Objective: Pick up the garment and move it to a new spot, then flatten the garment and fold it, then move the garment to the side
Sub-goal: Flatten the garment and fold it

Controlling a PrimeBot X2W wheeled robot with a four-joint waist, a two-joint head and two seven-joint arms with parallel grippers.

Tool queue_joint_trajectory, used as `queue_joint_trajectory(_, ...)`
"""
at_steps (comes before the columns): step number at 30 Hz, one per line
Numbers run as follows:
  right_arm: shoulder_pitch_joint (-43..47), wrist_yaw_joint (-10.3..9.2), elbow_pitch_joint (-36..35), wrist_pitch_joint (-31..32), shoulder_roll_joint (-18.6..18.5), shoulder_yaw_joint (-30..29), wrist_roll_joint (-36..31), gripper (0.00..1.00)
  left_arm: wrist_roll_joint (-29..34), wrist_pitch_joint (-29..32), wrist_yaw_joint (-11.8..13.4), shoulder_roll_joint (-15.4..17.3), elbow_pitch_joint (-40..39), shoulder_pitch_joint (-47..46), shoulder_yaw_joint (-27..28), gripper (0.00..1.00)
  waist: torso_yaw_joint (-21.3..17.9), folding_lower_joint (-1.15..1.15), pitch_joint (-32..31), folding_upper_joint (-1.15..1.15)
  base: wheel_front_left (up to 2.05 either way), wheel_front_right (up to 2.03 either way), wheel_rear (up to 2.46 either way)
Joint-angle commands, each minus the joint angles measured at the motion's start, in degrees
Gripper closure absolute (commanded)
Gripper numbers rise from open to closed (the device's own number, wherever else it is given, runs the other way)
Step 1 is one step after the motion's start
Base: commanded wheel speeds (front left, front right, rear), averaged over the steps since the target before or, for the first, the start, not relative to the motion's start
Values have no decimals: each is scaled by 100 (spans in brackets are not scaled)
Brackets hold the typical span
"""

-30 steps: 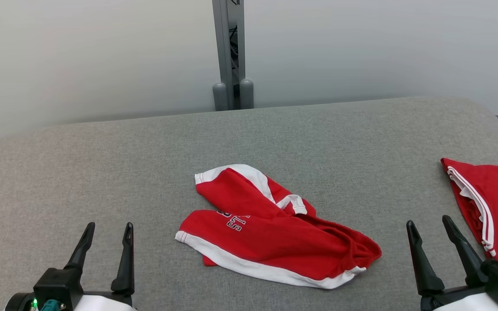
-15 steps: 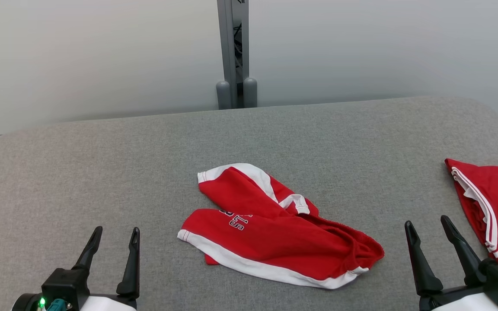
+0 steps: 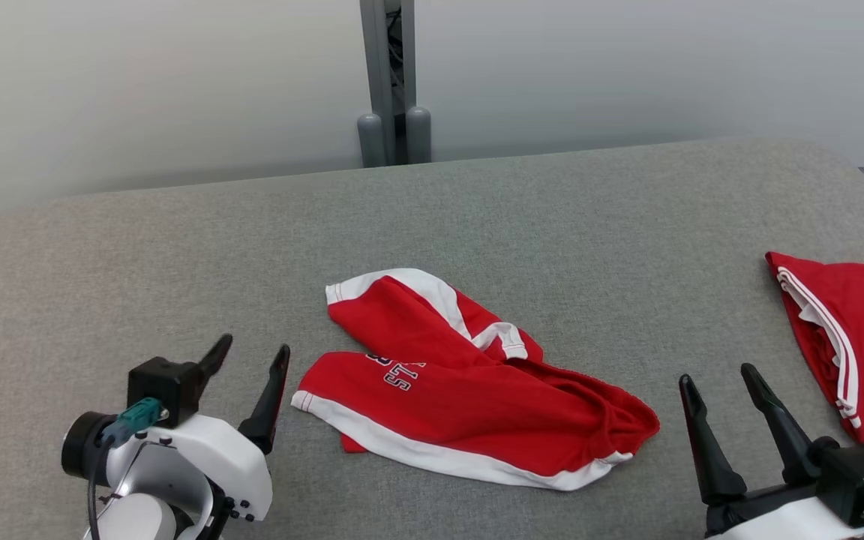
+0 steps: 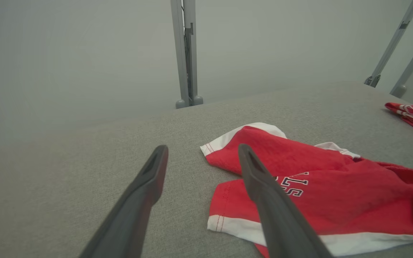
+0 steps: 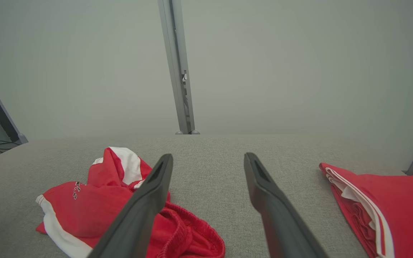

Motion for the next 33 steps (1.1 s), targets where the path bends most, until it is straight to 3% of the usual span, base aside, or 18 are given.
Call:
queue_joint_trajectory(1,-109,1,11,-16,-12,39,20,0,-101,199,-115,-19,281,-149,-66,0,-138,0,136,0,0,0,0)
queue_joint_trajectory(6,-225,1,135,-72,-15,158,75,0,-409,593,-441,-71,1283,-404,-143,0,-379,0,382,0,0,0,0)
queue_joint_trajectory(15,-295,1,350,-161,-16,212,137,0,-656,596,-880,-163,2372,-719,-188,0,-615,0,583,0,0,0,0)
queue_joint_trajectory(16,-291,1,392,-161,-16,206,134,0,-666,600,-920,-175,2465,-741,-206,22,-626,0,587,0,0,0,0)
queue_joint_trajectory(18,-273,1,462,-113,-14,248,117,0,-678,582,-970,-191,2609,-790,-240,89,-642,0,593,0,0,0,0)
queue_joint_trajectory(19,-250,1,492,-82,-44,306,110,0,-680,560,-988,-203,2666,-806,-254,100,-643,0,594,0,0,0,0)
queue_joint_trajectory(26,-103,1,704,167,-681,1035,2,0,-668,457,-1104,-197,2886,-979,-343,100,-592,0,571,0,0,0,0)
queue_joint_trajectory(33,-645,0,1128,197,-1243,1914,-14,0,-684,355,-1128,-204,2925,-1103,-371,100,-471,0,607,0,0,0,0)
